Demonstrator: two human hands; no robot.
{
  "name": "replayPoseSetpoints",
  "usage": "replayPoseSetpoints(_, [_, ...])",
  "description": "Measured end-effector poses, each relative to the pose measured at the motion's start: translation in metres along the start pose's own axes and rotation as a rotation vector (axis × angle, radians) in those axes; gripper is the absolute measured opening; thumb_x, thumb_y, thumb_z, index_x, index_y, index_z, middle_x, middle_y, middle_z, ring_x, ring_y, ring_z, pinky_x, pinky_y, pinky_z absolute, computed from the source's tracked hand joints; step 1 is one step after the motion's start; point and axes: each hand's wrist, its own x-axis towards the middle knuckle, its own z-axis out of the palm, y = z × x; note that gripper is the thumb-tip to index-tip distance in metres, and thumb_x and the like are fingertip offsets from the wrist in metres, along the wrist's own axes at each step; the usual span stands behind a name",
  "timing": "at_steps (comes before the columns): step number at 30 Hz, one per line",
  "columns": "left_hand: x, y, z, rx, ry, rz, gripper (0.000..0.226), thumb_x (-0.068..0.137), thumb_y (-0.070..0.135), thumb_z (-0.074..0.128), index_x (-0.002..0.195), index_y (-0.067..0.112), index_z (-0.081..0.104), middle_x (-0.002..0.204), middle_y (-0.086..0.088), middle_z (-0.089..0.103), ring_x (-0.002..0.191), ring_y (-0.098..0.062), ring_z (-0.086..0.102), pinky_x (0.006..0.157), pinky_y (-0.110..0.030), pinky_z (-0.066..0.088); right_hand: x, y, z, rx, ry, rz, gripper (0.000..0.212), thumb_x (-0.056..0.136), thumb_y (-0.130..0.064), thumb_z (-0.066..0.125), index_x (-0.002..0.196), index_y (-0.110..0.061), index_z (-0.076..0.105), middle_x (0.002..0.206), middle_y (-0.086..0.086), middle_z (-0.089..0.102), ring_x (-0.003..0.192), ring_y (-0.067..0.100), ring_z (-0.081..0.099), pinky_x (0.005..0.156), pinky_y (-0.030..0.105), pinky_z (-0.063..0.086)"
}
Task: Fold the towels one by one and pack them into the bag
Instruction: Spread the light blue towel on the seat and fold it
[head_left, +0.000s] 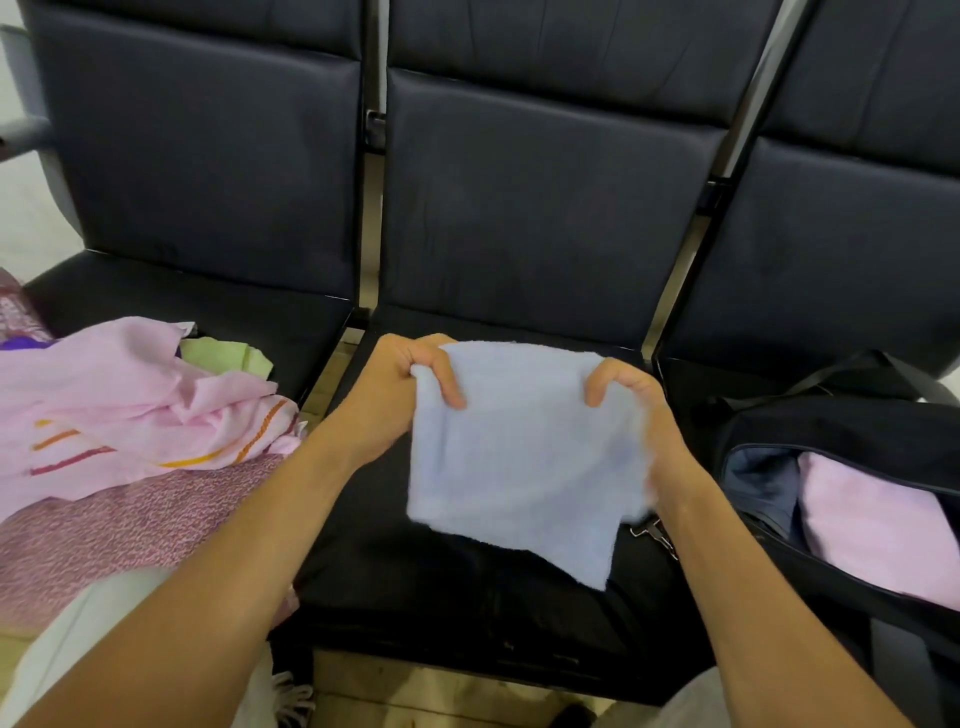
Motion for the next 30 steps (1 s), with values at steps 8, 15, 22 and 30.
replayPoseSetpoints(8, [0.0, 0.004, 0.0, 0.076, 0.098, 0.051, 0.026, 0.091, -0.001, 0.059, 0.107, 0.016, 0.068, 0.109, 0.002, 0.068, 0.101, -0.019, 0.067, 0.072, -0.029, 0.059, 0.002, 0.002, -0.005, -0.049, 0.082, -0.029, 0.03, 0.099, -0.008, 0.053, 0.118, -0.026, 0.067, 0.107, -0.007, 0.073, 0.096, 0.019, 0.071, 0.071, 0.03, 0.059])
replayPoseSetpoints(15, [0.0, 0.003, -0.005, 0.179, 0.209, 0.038, 0.024, 0.093, 0.009, 0.061, 0.108, 0.026, 0.069, 0.099, 0.013, 0.073, 0.095, -0.008, 0.069, 0.07, -0.019, 0.056, -0.001, 0.003, -0.006, -0.105, 0.088, -0.025, 0.032, 0.102, -0.004, 0.044, 0.089, -0.015, 0.071, 0.08, -0.001, 0.071, 0.072, 0.017, 0.067, 0.058, 0.027, 0.056])
replayPoseSetpoints(22, [0.0, 0.006, -0.007, 0.338, 0.197, 0.014, 0.027, 0.092, 0.011, 0.063, 0.096, 0.038, 0.067, 0.084, 0.023, 0.07, 0.086, 0.0, 0.067, 0.067, -0.013, 0.054, 0.003, 0.005, -0.005, -0.118, 0.061, -0.086, 0.027, 0.094, 0.003, 0.057, 0.099, -0.016, 0.074, 0.097, 0.002, 0.076, 0.091, 0.023, 0.072, 0.073, 0.037, 0.062])
replayPoseSetpoints(30, [0.0, 0.012, -0.019, 0.435, 0.163, 0.16, 0.029, 0.092, 0.002, 0.061, 0.102, 0.028, 0.069, 0.087, 0.032, 0.069, 0.092, 0.004, 0.066, 0.072, -0.009, 0.051, 0.007, 0.008, -0.005, -0.112, 0.12, -0.2, 0.025, 0.084, 0.006, 0.067, 0.094, -0.016, 0.076, 0.095, -0.001, 0.077, 0.095, 0.019, 0.073, 0.078, 0.028, 0.06])
